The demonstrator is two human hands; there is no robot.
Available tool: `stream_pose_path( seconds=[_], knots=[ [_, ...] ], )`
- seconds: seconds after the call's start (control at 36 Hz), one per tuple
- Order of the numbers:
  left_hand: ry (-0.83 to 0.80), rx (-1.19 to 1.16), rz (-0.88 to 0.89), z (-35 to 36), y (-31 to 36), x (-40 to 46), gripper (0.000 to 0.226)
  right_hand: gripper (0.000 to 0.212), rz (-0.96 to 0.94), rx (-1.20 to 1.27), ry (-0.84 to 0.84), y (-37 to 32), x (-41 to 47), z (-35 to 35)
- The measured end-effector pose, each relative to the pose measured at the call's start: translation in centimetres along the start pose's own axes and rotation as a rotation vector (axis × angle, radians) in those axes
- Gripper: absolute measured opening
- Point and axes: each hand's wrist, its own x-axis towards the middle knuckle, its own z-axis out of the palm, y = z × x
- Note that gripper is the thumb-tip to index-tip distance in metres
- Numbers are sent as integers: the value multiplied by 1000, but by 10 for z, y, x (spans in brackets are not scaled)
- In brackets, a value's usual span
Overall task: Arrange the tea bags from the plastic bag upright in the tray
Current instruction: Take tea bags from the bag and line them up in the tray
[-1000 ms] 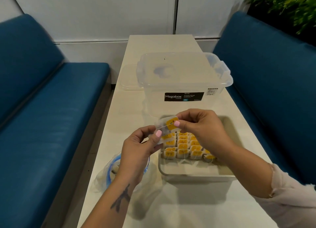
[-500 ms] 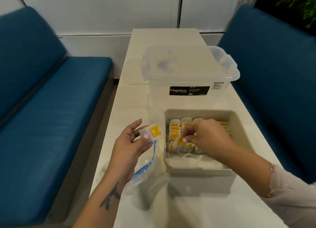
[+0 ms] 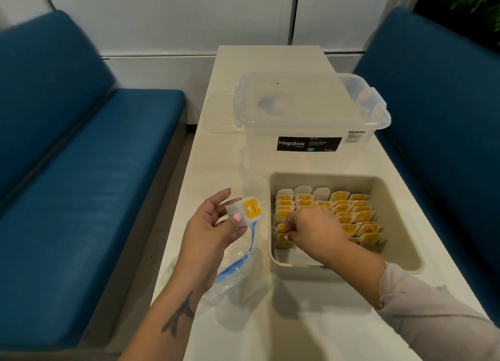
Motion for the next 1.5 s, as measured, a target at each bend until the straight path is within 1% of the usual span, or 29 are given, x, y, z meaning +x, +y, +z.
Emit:
stream_pose_path(
  seconds=[0.25,0.47,0.53,0.61,0.67,0.72,0.78,0.83,0.89,0.97,1.06,1.11,1.25,1.33,1.39,1.5],
  knots=[
    [-16,-3,4,0,1,-1,41,14,-23,-40,6,-3,-2,2],
    [-25,-5,-6,2,-1,2,38,13,10,43,16,2,-1,0],
    [-29,-24,-9,3,-2,2,38,12,37,96,30,4,-2,-5],
    [-45,-59,-9,6,-3,2,38,10,74,286,88,3,-3,-18],
    [-59,-88,-5,9,-2,2,37,15,73,506,114,-1,-4,-28],
    [-65,-107,1,14,-2,2,37,15,78,769,94,-6,-6,-38],
    [-68,-114,16,19,-2,2,37,16,78,953,54,-10,-9,-45],
    [-71,-126,30,25,-1,3,36,15,72,1056,29,-11,-12,-50],
    [-83,-132,39,30,-1,3,36,16,82,1091,37,-10,-15,-55],
    [-109,-111,56,37,-4,3,37,12,100,1085,92,-5,-17,-61],
    [-119,-13,99,40,-6,2,40,6,90,1022,127,4,-19,-66],
    [-120,76,138,40,-7,2,44,3,74,914,150,11,-20,-70],
    [-116,355,192,40,-15,-1,56,9,84,569,216,29,-28,-73],
    [-131,486,172,40,-19,-2,58,6,83,380,190,35,-30,-70],
    [-144,555,146,41,-20,-4,56,5,69,299,156,37,-30,-67],
    [-142,623,107,43,-21,-6,54,7,53,166,118,39,-27,-53]
  ],
)
